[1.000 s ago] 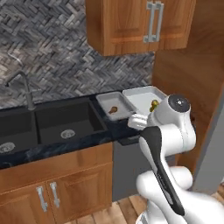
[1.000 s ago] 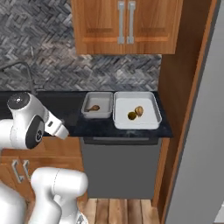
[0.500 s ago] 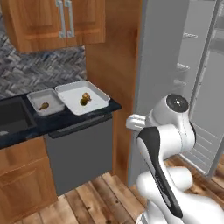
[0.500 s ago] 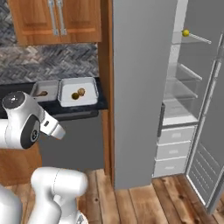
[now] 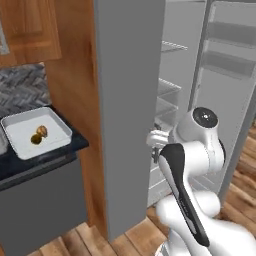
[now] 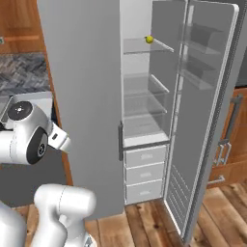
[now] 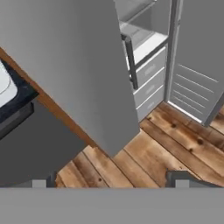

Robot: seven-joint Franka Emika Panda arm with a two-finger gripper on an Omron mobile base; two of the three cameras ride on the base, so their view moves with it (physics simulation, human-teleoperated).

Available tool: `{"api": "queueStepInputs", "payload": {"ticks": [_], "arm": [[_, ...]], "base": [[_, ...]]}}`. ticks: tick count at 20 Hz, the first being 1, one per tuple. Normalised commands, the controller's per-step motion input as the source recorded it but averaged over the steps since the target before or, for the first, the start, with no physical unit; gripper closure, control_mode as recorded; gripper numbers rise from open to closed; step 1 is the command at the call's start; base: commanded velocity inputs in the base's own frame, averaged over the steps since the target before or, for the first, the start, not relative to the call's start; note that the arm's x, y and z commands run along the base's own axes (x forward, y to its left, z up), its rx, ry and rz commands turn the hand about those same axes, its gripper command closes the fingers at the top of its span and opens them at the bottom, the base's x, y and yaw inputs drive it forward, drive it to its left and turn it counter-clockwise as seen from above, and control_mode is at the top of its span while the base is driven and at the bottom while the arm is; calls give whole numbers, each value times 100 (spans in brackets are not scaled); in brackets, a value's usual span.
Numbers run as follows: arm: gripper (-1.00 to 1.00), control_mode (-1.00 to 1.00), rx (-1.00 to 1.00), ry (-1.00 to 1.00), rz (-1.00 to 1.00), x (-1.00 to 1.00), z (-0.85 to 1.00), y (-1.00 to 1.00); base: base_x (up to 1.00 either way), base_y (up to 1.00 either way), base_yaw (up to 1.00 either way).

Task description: Place one lemon and one chicken drumstick in each tupperware on the nearby counter, to pack two identical lunches.

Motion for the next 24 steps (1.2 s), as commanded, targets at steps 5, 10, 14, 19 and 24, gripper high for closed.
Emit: {"api": "queueStepInputs", "payload": {"ticks": [5, 10, 14, 19, 24], "arm": [[-100, 100, 0, 0, 0, 0, 0, 0], [-100, 100, 0, 0, 0, 0, 0, 0], [-100, 100, 0, 0, 0, 0, 0, 0], [-100, 100, 0, 0, 0, 0, 0, 0], [-100, 100, 0, 0, 0, 0, 0, 0]], "base": [[100, -96, 0], [94, -92, 1], [60, -48, 18], [56, -29, 23], [47, -9, 34]]}}
